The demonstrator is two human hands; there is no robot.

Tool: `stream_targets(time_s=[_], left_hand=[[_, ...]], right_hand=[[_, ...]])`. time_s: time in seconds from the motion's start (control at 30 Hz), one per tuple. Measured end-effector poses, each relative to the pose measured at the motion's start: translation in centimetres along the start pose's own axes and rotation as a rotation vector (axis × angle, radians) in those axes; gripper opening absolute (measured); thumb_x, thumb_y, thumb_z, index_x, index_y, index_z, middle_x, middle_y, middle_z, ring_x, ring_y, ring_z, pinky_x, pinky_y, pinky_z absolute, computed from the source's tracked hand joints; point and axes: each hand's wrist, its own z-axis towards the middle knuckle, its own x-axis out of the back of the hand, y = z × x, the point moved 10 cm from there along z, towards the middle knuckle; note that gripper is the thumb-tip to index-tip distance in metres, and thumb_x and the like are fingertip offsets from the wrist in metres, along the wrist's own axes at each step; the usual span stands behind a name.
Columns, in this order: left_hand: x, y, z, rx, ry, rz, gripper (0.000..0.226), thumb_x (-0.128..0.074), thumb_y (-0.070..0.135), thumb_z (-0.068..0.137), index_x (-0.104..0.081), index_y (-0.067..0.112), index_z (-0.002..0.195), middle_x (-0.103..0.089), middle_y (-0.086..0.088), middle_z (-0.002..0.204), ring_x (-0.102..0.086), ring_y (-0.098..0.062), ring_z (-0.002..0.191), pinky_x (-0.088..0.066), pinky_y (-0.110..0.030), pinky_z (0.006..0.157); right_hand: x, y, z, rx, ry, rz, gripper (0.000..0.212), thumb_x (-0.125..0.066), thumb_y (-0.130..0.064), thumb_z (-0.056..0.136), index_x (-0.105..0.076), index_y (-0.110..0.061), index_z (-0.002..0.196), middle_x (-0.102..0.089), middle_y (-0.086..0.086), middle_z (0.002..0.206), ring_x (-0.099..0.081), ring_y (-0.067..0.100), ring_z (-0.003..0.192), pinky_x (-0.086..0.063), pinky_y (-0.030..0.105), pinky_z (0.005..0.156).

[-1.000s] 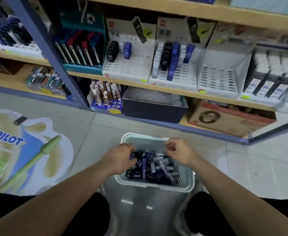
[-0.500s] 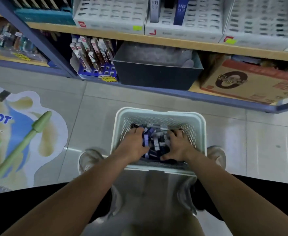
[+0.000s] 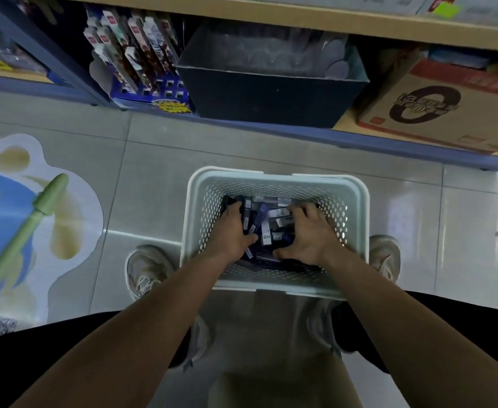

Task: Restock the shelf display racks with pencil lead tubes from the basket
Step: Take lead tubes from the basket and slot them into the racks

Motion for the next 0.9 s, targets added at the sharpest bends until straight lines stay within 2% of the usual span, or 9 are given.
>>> stream_targets(time_s=[0.17, 0.23, 0.33, 0.4, 0.47, 0.57, 0.7, 0.8, 0.9], left_hand=[[-0.2, -0.2, 0.3, 0.022, 0.010, -0.100, 0.078, -0.079, 0.018, 0.085, -0.035, 0.010, 0.149, -0.051, -0.013, 0.144, -0.052, -0.027, 0.127, -0.043, -0.032, 0.102], [-0.3, -0.1, 0.4, 0.013, 0.026, -0.118, 0.076, -0.080, 0.022, 0.085, -0.038, 0.009, 0.147, -0.050, -0.012, 0.144, -0.053, -0.027, 0.125, -0.044, -0.034, 0.105], [-0.4, 0.1, 0.7, 0.009, 0.041, -0.135, 0.078, -0.078, 0.033, 0.085, -0.037, 0.010, 0.147, -0.045, -0.009, 0.148, -0.051, -0.026, 0.128, -0.042, -0.038, 0.110], [-0.5, -0.1, 1.1, 0.029, 0.039, -0.209, 0.085, -0.079, 0.035, 0.084, -0.032, 0.009, 0.150, -0.051, -0.008, 0.146, -0.052, -0.026, 0.129, -0.041, -0.039, 0.111], [-0.6, -0.4, 1.4, 0.046, 0.047, -0.291, 0.089, -0.080, 0.031, 0.084, -0.027, 0.007, 0.152, -0.054, -0.007, 0.143, -0.052, -0.025, 0.130, -0.039, -0.033, 0.111], [-0.5, -0.4, 1.3, 0.035, 0.063, -0.312, 0.087, -0.081, 0.024, 0.084, -0.027, 0.006, 0.150, -0.054, -0.001, 0.129, -0.053, -0.020, 0.123, -0.038, -0.025, 0.100], [-0.1, -0.6, 1.8, 0.044, 0.114, -0.379, 0.072, -0.079, 0.015, 0.085, -0.034, 0.008, 0.141, -0.062, -0.002, 0.114, -0.061, -0.022, 0.107, -0.048, -0.032, 0.096], [-0.2, -0.7, 2.3, 0.044, 0.117, -0.368, 0.062, -0.082, 0.021, 0.082, -0.045, 0.011, 0.131, -0.068, -0.007, 0.114, -0.065, -0.026, 0.102, -0.053, -0.044, 0.094], [-0.5, -0.5, 2.6, 0.049, 0.116, -0.426, 0.056, -0.082, 0.021, 0.082, -0.049, 0.011, 0.126, -0.068, -0.005, 0.110, -0.066, -0.024, 0.100, -0.053, -0.040, 0.091]], right_hand=[[0.6, 0.1, 0.2, -0.019, 0.055, 0.048, 0.096, -0.079, -0.054, 0.071, -0.030, -0.017, 0.144, -0.034, 0.010, 0.140, -0.035, 0.030, 0.130, -0.033, 0.036, 0.109], [0.9, 0.0, 0.4, -0.009, 0.080, 0.048, 0.087, -0.077, -0.051, 0.074, -0.035, -0.016, 0.141, -0.041, 0.011, 0.137, -0.039, 0.029, 0.127, -0.034, 0.035, 0.106], [1.1, -0.1, 0.8, -0.003, 0.085, 0.083, 0.074, -0.076, -0.049, 0.077, -0.044, -0.017, 0.136, -0.049, 0.008, 0.135, -0.043, 0.027, 0.124, -0.037, 0.033, 0.100], [1.2, -0.3, 1.2, 0.009, 0.092, 0.078, 0.067, -0.075, -0.050, 0.079, -0.048, -0.019, 0.132, -0.053, 0.006, 0.132, -0.048, 0.026, 0.121, -0.039, 0.035, 0.100], [1.2, -0.6, 1.5, 0.026, 0.099, 0.057, 0.062, -0.072, -0.052, 0.081, -0.052, -0.020, 0.130, -0.056, 0.006, 0.130, -0.053, 0.026, 0.118, -0.043, 0.036, 0.099], [1.4, -0.7, 2.0, 0.020, 0.113, 0.080, 0.059, -0.073, -0.051, 0.081, -0.056, -0.019, 0.128, -0.062, 0.007, 0.124, -0.059, 0.028, 0.112, -0.049, 0.035, 0.092], [1.3, -0.7, 2.7, -0.001, 0.102, 0.218, 0.042, -0.073, -0.046, 0.082, -0.062, -0.020, 0.113, -0.069, 0.002, 0.102, -0.065, 0.025, 0.092, -0.053, 0.035, 0.077], [1.2, -0.9, 2.8, 0.006, 0.128, 0.274, 0.042, -0.073, -0.047, 0.083, -0.064, -0.023, 0.116, -0.071, 0.000, 0.104, -0.066, 0.022, 0.091, -0.056, 0.039, 0.080], [1.0, -0.6, 2.9, 0.019, 0.127, 0.341, 0.045, -0.076, -0.045, 0.083, -0.066, -0.022, 0.120, -0.071, 0.000, 0.110, -0.065, 0.022, 0.096, -0.055, 0.039, 0.084]])
